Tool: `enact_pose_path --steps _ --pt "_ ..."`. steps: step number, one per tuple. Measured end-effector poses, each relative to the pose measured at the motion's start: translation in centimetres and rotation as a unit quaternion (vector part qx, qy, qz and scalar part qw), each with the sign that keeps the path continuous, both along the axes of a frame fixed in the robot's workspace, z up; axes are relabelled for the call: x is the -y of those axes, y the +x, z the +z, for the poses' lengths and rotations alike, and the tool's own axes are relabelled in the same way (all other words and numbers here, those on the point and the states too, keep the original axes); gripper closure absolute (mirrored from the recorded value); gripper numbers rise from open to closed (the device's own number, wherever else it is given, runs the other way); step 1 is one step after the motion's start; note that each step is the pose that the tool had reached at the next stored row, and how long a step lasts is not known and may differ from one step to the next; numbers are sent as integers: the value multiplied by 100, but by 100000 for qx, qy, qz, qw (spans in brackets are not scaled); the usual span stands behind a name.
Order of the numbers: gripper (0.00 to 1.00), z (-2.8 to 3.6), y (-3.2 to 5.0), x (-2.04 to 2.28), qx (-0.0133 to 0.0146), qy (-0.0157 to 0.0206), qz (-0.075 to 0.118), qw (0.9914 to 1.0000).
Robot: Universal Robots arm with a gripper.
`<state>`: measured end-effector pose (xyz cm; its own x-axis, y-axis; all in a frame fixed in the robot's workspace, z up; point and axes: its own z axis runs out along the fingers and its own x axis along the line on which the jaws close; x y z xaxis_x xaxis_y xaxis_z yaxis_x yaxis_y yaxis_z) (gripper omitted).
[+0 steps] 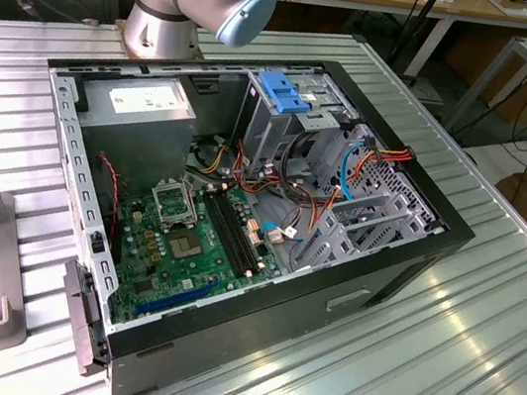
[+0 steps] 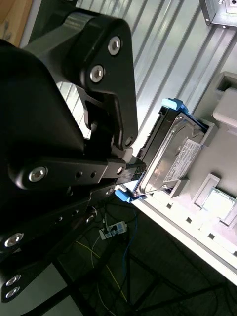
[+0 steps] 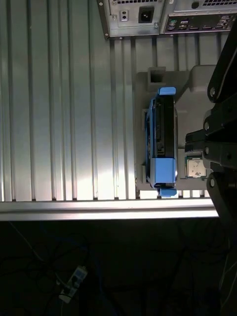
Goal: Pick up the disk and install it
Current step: 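Reach for the disk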
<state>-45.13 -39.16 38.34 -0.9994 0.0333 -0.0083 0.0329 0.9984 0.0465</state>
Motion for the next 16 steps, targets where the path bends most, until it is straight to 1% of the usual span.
enact_pose_path --steps 2,3,6,9,16 --pt "90 -1 -64 0 2 9 -1 100000" --pt "90 0 -74 0 -9 5 -5 100000" --pt "90 -2 -79 -9 -3 8 -1 100000" --pt "90 -5 -106 -23 -5 6 0 100000" --pt "90 -5 -111 -24 -2 8 0 100000"
